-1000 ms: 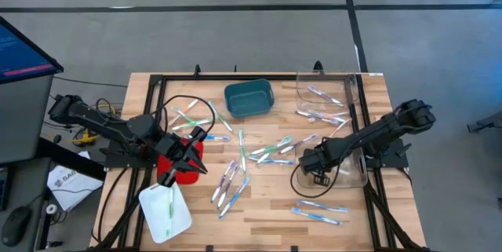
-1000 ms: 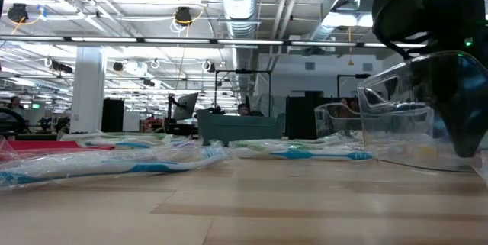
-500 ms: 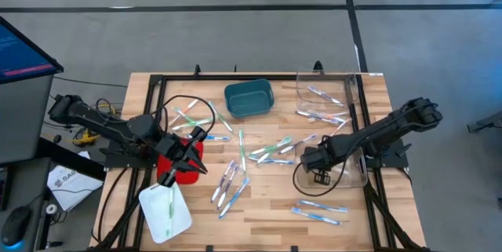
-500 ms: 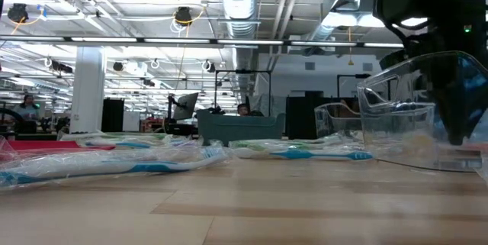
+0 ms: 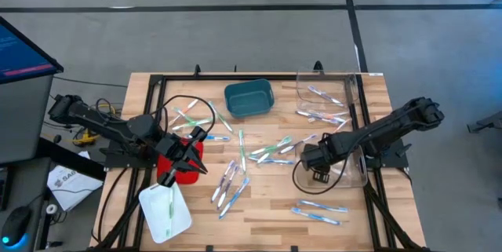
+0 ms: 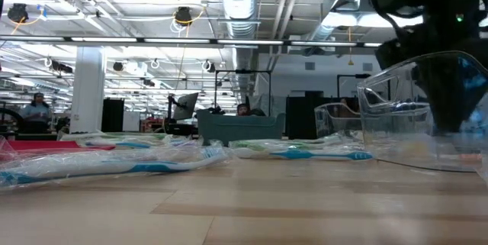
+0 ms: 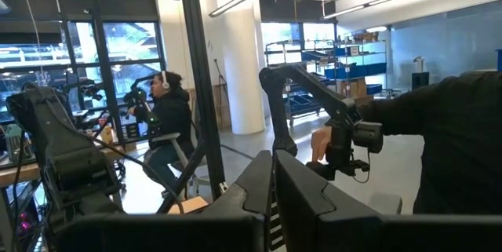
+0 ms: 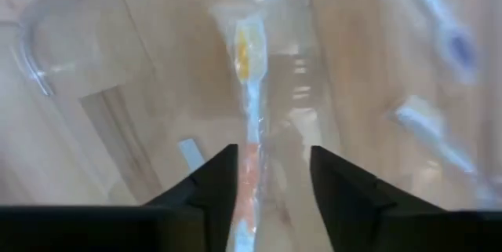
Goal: Pick & Place Toothbrushes
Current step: Put the purple toothbrush into the top transparent bin
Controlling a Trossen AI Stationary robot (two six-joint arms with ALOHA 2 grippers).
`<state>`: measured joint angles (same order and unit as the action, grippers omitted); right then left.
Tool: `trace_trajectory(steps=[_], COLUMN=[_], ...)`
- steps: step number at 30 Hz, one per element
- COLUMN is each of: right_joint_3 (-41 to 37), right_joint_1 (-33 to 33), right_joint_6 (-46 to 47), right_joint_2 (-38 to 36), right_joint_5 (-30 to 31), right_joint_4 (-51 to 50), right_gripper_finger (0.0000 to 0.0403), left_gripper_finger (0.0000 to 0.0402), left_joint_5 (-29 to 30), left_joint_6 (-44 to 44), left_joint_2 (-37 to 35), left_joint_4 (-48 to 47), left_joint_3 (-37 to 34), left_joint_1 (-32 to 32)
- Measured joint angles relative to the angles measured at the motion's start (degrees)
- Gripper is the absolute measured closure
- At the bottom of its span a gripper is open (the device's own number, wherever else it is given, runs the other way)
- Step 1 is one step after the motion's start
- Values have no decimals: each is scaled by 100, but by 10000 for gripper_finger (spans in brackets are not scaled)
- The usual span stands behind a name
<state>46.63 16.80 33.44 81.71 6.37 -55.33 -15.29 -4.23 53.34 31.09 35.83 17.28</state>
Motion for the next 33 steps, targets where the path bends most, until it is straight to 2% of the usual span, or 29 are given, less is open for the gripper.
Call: trace_trajectory(steps=[7, 12, 17, 24, 33], right_joint_3=[795, 1570, 2473, 3206, 3292], right_joint_1=[-9, 0, 6, 73, 54], right_joint_6=[-278, -531, -1020, -2238, -3556], right_joint_2=[0, 0, 0, 0, 0], right_joint_5=[449, 597, 597, 631, 593], right_joint_4=[-889, -1525, -1528, -27, 1582], right_gripper_finger=[197, 195, 207, 229, 238], left_gripper_finger=[389, 389, 389, 389, 389], left_joint_5=[0, 0, 0, 0, 0], left_joint_6=[0, 0, 0, 17, 62], left_joint_2=[0, 0, 0, -9, -9], left_joint_4=[2, 2, 3, 24, 17], left_joint_3=[0, 0, 0, 0, 0], left_joint_1=[0, 0, 0, 0, 5])
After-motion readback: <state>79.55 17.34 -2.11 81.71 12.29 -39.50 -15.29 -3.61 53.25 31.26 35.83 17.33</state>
